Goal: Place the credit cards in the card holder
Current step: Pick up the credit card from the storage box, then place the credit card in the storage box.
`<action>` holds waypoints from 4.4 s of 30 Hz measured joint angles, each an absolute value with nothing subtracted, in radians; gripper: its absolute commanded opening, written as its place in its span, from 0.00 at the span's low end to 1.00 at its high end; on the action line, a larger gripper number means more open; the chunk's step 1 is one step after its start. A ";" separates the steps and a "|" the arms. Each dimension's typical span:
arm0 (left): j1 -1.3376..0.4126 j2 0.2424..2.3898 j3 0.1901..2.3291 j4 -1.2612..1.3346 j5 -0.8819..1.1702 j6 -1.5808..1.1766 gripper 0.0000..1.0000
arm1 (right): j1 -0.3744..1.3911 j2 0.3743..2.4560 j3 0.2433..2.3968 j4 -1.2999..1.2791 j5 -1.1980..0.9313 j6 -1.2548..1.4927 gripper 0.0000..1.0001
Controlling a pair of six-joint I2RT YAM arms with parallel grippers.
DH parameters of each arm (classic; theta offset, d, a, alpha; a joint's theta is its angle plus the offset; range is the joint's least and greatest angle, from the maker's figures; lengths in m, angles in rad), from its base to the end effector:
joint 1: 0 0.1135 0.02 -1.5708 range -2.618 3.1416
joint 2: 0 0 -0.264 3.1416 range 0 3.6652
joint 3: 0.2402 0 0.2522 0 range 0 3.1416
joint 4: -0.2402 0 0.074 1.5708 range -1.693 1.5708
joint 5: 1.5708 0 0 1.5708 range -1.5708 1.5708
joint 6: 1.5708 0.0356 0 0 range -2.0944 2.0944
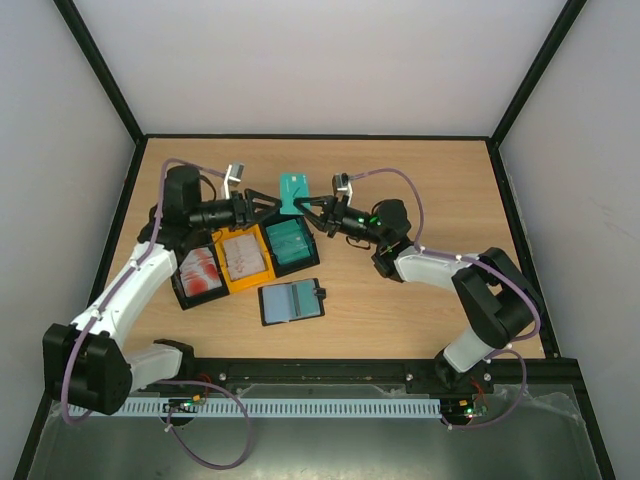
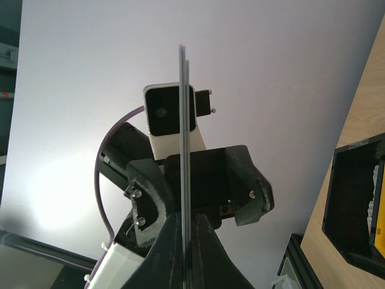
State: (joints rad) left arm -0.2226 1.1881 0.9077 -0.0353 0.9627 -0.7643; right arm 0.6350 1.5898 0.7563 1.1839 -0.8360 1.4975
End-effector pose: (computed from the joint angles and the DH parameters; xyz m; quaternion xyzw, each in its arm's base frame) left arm 0.2501 -0.0866 0.3190 0.0700 0.7641 -0.5766 0.2808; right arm 0.2468 0.2147 0.2700 -0.0833 0.6148 0.7681 0.1584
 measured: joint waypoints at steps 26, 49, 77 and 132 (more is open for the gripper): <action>-0.302 1.132 0.851 0.126 0.933 -0.901 0.19 | 0.635 1.550 0.724 1.204 -0.859 1.549 0.02; -0.299 1.093 0.829 0.084 0.904 -0.859 0.12 | 0.635 1.550 0.707 1.227 -0.861 1.580 0.02; -0.315 1.203 0.847 0.095 0.943 -0.866 0.02 | 0.622 1.562 0.693 1.124 -0.859 1.474 0.07; -0.472 1.659 1.119 -0.544 0.322 -0.274 0.33 | 0.610 1.110 0.509 0.392 -0.534 1.014 0.03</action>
